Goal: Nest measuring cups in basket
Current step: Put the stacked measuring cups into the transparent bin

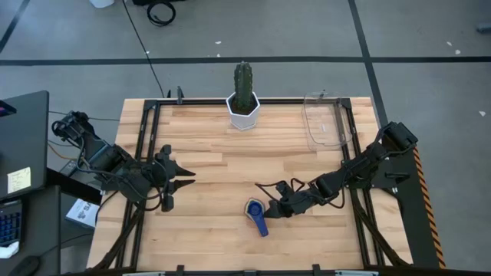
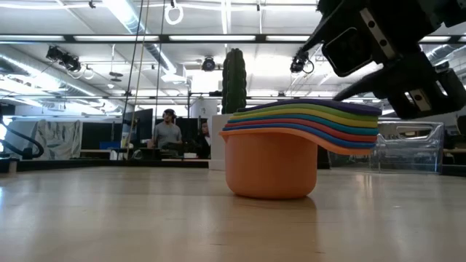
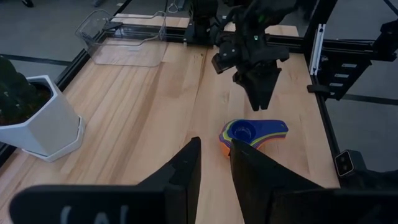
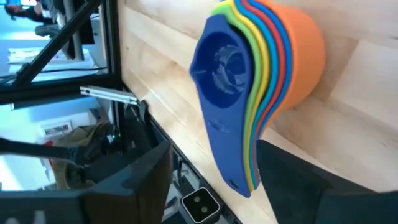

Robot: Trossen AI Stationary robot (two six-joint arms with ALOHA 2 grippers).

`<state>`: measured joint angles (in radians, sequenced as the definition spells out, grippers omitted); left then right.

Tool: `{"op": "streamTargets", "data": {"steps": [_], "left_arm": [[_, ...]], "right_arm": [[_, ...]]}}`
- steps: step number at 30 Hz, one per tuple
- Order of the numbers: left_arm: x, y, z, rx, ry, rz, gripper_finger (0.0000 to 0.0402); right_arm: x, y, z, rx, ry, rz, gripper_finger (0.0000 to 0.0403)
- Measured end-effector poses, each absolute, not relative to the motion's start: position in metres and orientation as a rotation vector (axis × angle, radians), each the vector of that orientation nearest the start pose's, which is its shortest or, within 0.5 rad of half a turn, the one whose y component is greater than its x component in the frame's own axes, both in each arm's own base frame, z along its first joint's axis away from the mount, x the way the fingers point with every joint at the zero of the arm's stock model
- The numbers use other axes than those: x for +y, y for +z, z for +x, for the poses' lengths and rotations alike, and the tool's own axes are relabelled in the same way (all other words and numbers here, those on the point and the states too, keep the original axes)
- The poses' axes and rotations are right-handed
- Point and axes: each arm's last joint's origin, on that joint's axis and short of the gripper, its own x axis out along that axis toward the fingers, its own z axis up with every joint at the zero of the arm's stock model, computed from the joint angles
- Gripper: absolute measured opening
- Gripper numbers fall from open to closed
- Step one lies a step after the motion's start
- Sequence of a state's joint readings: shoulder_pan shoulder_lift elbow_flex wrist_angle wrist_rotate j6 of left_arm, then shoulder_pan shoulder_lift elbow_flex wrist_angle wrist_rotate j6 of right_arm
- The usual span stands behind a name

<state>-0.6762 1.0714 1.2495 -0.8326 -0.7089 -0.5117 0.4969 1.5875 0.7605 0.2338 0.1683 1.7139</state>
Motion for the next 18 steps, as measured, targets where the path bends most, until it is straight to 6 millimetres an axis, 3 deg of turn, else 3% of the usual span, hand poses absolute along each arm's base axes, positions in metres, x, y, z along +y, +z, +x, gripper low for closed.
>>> {"op": "streamTargets", "data": {"steps": [9, 18], "left_arm": [[-0.107, 0.383, 0.164, 0.476, 0.157, -0.083, 0.0091], [-0.107, 0.383, 0.164, 0.476, 0.157, -0.083, 0.0091]], "right_arm": [[0.144, 0.174, 0.279, 0.709, -0.369, 1.541, 0.0307], [0.143, 0.191, 0.287, 0.785, -0.419, 1.474, 0.0361]]}}
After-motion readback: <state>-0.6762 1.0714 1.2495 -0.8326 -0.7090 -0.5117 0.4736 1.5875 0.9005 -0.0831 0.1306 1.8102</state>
